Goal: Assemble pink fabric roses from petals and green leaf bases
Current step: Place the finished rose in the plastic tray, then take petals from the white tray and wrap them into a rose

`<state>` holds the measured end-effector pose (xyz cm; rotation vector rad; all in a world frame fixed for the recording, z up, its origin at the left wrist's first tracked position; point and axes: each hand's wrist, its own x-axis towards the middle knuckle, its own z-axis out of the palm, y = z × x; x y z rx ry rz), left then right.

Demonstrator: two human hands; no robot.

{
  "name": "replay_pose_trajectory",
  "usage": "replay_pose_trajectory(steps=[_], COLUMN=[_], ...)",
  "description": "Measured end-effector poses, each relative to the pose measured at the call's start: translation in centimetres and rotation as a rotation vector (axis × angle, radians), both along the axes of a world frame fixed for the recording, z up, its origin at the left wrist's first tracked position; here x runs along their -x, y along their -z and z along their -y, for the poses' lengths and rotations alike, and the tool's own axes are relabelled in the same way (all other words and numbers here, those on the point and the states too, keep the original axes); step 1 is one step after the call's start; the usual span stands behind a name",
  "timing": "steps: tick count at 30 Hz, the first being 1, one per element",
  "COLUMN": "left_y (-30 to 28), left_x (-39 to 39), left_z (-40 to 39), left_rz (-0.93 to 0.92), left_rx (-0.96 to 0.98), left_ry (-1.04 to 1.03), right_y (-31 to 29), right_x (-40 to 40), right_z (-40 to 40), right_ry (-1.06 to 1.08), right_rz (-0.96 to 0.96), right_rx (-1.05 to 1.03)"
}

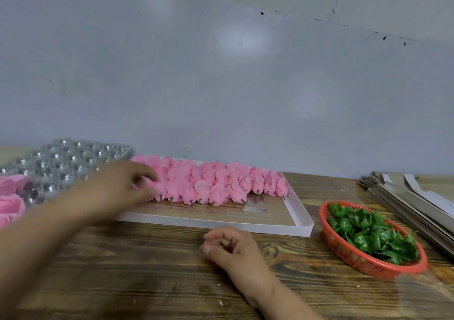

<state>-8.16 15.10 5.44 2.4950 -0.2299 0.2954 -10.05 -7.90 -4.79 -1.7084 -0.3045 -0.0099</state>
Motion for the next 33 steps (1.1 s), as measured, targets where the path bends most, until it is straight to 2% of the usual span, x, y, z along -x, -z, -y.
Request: replay_pose_trajectory(steps=[3, 6, 9, 13, 18, 22, 26, 29, 33], left_y=[4.3, 8.2, 9.6, 10.3, 10.5, 10.6, 10.6, 10.6, 10.5], left_x=[1.5, 1.3, 1.0, 0.8, 0.9, 0.8, 0.8, 0.7, 0.5], left_z=[9.0, 13.5, 14.9, 14.5, 14.3, 14.3, 14.2, 14.2, 14.2], left_rz=[-0.181, -0.279, -0.297, -0.244, -0.188, -0.186, -0.204, -0.223, -0.245], left_rx=[0.3, 0.586, 0.74, 0.611, 0.463, 0.453, 0.407, 0.401, 0.397], left_ry=[0.199, 0.145, 0.089, 0.138, 0.205, 0.21, 0.213, 0.21, 0.202], right_y=[-0.1, -0.4, -0.4, -0.4, -2.8, -3.6, -3.7, -3.6, -3.8], right_x=[-0.4, -1.3, -1.9, -2.5, -4.9, -8.7, -11.7, -12.6, -13.2], right_z=[0.5, 1.8, 2.4, 2.7, 4.6, 7.0, 6.9, 5.7, 4.7], right_ry=[0.156, 0.389, 0.452, 0.445, 0.536, 0.578, 0.485, 0.438, 0.425], right_rz=[-0.012, 0.121, 0.188, 0.188, 0.204, 0.056, -0.096, -0.167, -0.242], right_rx=[-0.14, -0.12, -0.058, 0.005, 0.164, 0.528, 0.92, 1.05, 1.106])
